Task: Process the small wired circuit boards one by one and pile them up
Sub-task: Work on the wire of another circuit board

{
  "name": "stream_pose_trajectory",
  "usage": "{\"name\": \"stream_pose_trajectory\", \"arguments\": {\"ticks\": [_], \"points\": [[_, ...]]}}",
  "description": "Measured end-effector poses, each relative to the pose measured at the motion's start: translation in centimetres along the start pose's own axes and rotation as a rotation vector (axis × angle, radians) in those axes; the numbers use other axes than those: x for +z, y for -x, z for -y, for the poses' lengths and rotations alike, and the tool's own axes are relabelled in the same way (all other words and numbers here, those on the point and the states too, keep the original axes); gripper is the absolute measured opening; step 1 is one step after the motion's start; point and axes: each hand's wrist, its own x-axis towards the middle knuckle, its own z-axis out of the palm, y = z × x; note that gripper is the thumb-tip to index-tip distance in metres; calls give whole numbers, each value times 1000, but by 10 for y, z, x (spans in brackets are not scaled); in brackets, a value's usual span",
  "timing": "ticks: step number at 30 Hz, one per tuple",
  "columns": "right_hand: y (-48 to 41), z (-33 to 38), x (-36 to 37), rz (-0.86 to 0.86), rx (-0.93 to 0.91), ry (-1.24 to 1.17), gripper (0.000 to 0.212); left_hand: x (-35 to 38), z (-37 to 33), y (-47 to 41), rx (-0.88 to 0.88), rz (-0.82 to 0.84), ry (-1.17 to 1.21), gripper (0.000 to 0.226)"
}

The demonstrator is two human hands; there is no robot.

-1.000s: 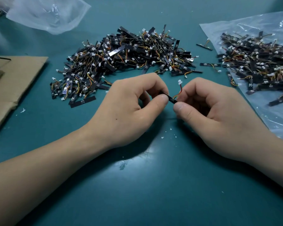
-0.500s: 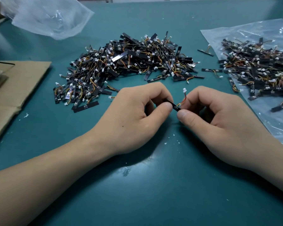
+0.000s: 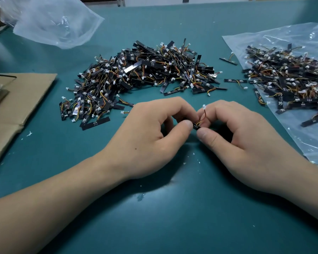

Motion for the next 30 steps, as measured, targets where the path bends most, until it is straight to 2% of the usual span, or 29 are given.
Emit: {"name": "stream_pose_trajectory", "arguments": {"ticks": [7, 10, 13, 17, 22, 30], "points": [[-2, 0, 1, 34, -15, 23, 8, 2, 2, 0, -14, 5, -93, 10], [-2, 0, 1, 37, 21, 33, 8, 3, 3, 1, -27, -7, -226, 13], [-1, 2, 2, 58, 46, 107, 7, 5, 2, 3, -32, 71, -339, 19], [5, 9, 4, 122, 77, 224, 7, 3, 0, 5, -36, 138, -421, 15], [14, 15, 5, 119, 113, 206, 10, 4, -5, 8, -62, 218, -410, 20], [10, 9, 4, 64, 75, 213, 13, 5, 0, 6, -45, 150, -324, 17]]}}
